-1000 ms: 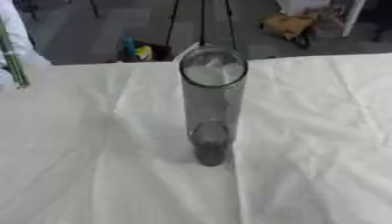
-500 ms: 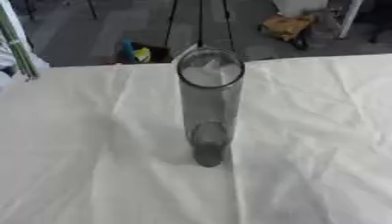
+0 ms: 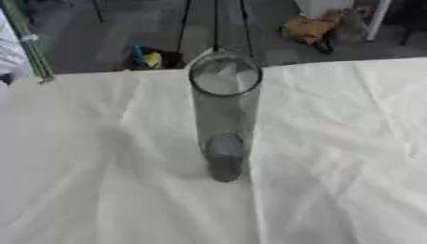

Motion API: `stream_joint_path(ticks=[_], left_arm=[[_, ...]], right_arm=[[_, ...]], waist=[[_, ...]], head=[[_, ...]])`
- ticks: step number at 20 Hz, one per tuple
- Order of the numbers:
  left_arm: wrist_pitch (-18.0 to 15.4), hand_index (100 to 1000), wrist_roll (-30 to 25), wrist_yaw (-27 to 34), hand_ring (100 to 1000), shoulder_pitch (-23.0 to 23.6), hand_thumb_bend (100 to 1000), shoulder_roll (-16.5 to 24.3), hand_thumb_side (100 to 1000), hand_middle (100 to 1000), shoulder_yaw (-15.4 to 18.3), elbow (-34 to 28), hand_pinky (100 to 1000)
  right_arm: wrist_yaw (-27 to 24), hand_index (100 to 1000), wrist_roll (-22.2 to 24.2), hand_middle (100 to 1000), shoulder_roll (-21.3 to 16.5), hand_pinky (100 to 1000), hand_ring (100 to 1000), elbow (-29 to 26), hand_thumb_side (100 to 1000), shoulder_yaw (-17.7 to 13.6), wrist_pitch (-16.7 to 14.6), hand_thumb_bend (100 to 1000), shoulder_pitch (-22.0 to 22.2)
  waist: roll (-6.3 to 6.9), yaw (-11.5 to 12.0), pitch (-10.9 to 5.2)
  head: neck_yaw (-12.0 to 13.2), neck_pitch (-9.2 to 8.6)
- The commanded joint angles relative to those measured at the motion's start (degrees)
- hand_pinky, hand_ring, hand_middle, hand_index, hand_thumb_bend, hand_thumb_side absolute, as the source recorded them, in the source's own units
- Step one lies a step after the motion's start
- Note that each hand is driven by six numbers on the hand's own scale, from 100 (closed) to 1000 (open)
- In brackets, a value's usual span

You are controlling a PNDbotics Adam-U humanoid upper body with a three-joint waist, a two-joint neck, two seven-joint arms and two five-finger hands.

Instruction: Arrange flowers into the vase.

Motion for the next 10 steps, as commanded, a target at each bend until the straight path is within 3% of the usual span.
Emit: stream_joint_path(ticks=[1,10], left_arm=[[-1.0,100,-0.4,-1.4,100,-2.0,100,-0.3,621,100,-0.2,0.1,100],[-5.2,100,-2.5,-6.5,100,-3.5,100,-2.1,590,100,-1.1,0.1,100]], right_arm=[[-0.8,912,0.3,557,-1.7,952,989,-1.1,1000,0.1,0.0,100,-0.8],[-1.4,912,1.1,555,-1.6,955,992,-1.1,1000,0.4,0.4,100,-1.5]], waist=[[0.84,-0.2,-1.59],[1.29,-1.3,-1.07]], head=[[0.2,-0.88],[0.5,-1.75]])
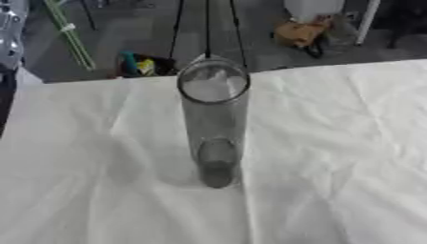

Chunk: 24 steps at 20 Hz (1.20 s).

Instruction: Arrange flowers into the vase.

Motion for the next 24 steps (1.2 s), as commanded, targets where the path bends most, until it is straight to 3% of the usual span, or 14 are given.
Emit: stream_joint_path(ticks=[1,8,24], left_arm=[[-2.1,100,-0.8,-2.7,100,-1.3,100,0.8,588,100,-0.5,-0.8,100],[-4.4,100,0.0,-5.3,100,-1.6,100,-0.2,583,100,-1.2,-1.8,100],[-5.5,100,0.2,-4.4,100,-5.4,100,-4.4,583,100,-2.1,-1.2,100]], right_arm=[[-0.4,912,0.4,554,-1.3,956,992,-1.1,1000,0.0,0.1,100,-0.7],[-0.3,912,0.8,553,-1.2,958,994,-1.1,1000,0.3,0.2,100,-1.2],[-1.9,911,2.1,553,-0.9,961,995,-1.1,1000,1.4,1.2,100,-3.3]], waist=[[0.77,0.0,-0.96],[1.06,-0.7,-0.41],[1.77,-3.3,0.24]], head=[[0.0,-0.8],[0.0,-1.41],[1.7,-1.79]])
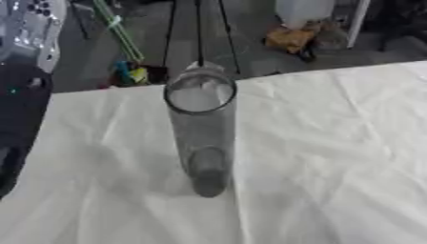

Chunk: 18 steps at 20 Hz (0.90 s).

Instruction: Arrange flowers into the vase.

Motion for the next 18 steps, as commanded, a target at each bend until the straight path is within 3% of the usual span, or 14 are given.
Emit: stream_joint_path(ticks=[1,18], left_arm=[[-0.3,100,-0.9,0.0,100,-1.7,100,0.0,584,100,-0.5,0.0,100],[-2.2,100,-8.0,-1.1,100,-1.3,100,-2.2,581,100,-2.6,1.9,100]], right_arm=[[-1.1,911,0.4,553,-0.8,962,995,-1.1,1000,0.1,0.2,100,-1.0],[-2.3,911,1.5,551,-0.1,967,998,-1.1,1000,0.5,1.2,100,-2.4]], waist=[[0.61,-0.2,-0.13],[0.98,-1.5,0.84]], head=[[0.6,-0.27],[1.6,-0.82]])
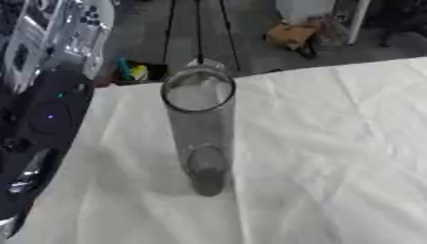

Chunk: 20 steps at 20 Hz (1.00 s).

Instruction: Arrange flowers into the vase.

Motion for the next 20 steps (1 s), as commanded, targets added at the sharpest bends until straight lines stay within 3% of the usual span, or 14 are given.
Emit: stream_joint_path(ticks=[1,7,20], left_arm=[[-0.5,100,-2.1,-1.0,100,-0.6,100,0.7,581,100,-0.4,0.1,100],[-0.4,100,-6.7,-3.5,100,1.1,100,2.0,581,100,-1.2,0.9,100],[3.5,100,-11.4,-7.6,100,5.0,100,7.3,581,100,-2.3,-0.5,100]], right_arm=[[-0.4,911,0.2,550,-0.6,968,999,-1.1,1000,-0.3,0.0,100,-0.8],[-0.1,912,0.2,547,-0.5,975,1000,-1.1,1000,-0.5,0.7,100,-0.7],[0.1,910,-0.3,547,-1.0,977,1000,-1.1,1000,-0.8,1.3,100,0.0]], waist=[[0.67,-0.1,0.03],[0.94,0.5,0.31],[1.25,2.3,-0.44]], head=[[-0.1,-0.75],[-1.0,-0.33],[-3.0,0.73]])
